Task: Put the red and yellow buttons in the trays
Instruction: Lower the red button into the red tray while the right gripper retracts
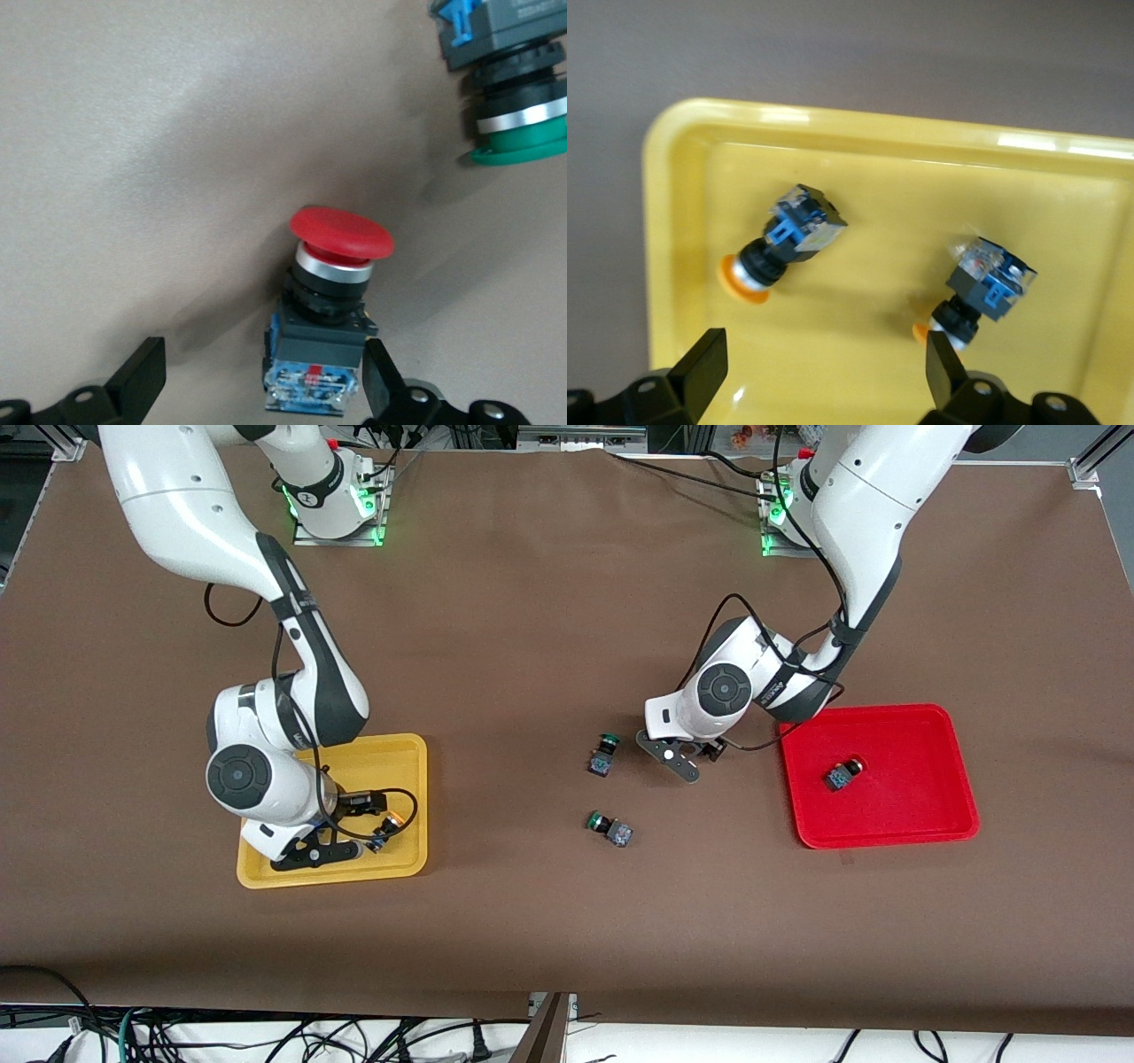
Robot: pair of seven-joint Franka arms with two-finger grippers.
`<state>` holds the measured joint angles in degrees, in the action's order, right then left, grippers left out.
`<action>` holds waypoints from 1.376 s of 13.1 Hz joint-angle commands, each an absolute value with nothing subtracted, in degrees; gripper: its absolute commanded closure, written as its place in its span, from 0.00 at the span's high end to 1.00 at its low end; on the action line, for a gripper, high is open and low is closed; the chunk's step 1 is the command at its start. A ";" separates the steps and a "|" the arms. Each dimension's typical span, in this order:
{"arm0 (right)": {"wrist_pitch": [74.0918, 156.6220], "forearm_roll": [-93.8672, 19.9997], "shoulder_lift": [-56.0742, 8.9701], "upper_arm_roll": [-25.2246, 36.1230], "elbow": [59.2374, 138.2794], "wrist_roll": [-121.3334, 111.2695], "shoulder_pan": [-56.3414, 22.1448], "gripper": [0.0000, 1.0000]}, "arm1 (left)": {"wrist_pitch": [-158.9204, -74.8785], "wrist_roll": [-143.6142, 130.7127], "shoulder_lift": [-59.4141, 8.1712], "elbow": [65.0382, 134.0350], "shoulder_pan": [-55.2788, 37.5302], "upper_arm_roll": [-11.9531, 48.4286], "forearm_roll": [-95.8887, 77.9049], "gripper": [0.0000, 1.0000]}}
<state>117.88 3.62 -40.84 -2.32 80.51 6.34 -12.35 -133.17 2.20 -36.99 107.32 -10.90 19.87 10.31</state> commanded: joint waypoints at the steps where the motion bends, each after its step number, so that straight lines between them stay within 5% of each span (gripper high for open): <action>1: 110.60 3.08 -32.90 -2.72 81.91 11.15 -13.62 0.99 | -132.71 0.80 -35.42 108.37 -11.51 20.39 11.51 0.35; 4: 101.46 2.99 -23.76 -2.72 82.00 10.29 -14.06 0.99 | -132.72 1.05 -35.51 107.50 -11.78 20.48 11.60 0.00; 6: 94.78 -0.50 -17.87 -1.85 82.18 7.84 -13.80 0.99 | -130.19 0.88 -33.94 107.14 -12.13 20.22 11.51 0.00; 8: 90.37 -3.07 -13.65 2.44 82.87 2.66 -13.62 0.99 | -118.72 1.05 -28.94 105.13 -11.34 18.47 12.65 0.00; 11: 93.23 -3.08 -7.75 4.75 91.29 0.97 -13.62 0.99 | -107.16 8.84 -24.79 103.01 -6.71 13.19 22.05 0.00; 14: 95.89 -2.73 -5.63 4.66 94.48 0.88 -13.71 0.99 | -108.97 22.02 -27.32 103.01 5.85 13.27 24.07 0.00; 17: 95.63 -2.55 -5.89 4.66 94.05 0.88 -13.71 0.99 | -120.73 32.23 -31.02 103.80 14.74 13.45 26.54 0.01; 18: 95.54 -2.46 -6.06 4.66 93.78 0.79 -13.71 0.99 | -121.37 33.47 -31.46 103.54 15.37 13.36 26.46 0.09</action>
<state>94.90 -2.28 -7.63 4.74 92.31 1.46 -13.67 -119.72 30.61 -30.69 103.81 14.01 12.15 24.95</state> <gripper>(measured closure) 0.004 0.586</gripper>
